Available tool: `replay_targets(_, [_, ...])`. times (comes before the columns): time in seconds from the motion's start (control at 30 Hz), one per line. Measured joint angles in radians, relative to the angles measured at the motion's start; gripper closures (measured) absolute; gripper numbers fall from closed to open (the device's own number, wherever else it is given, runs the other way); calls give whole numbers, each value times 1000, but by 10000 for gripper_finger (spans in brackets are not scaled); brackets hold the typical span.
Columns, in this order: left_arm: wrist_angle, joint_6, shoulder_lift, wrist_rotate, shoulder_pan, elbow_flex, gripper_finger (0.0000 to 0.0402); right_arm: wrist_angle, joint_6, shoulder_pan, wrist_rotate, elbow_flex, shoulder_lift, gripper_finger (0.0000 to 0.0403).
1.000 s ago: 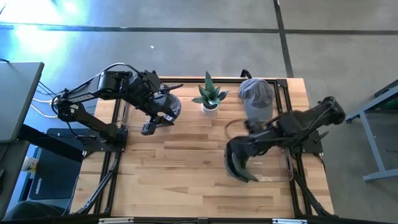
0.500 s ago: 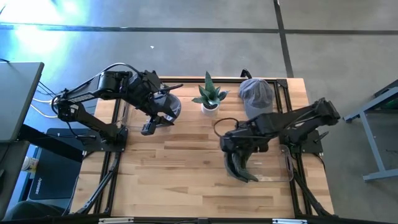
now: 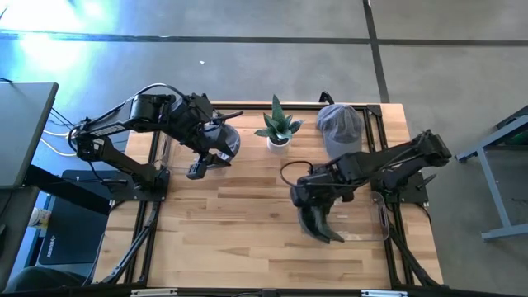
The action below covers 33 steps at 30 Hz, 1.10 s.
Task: Pick & Place hat
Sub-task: Put the black cap into the right transparent bin
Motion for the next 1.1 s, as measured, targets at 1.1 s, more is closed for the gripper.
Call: replay_targets(1.1, [0, -1, 0, -1, 0, 0, 276, 225, -397, -2, -49, -86, -5, 284])
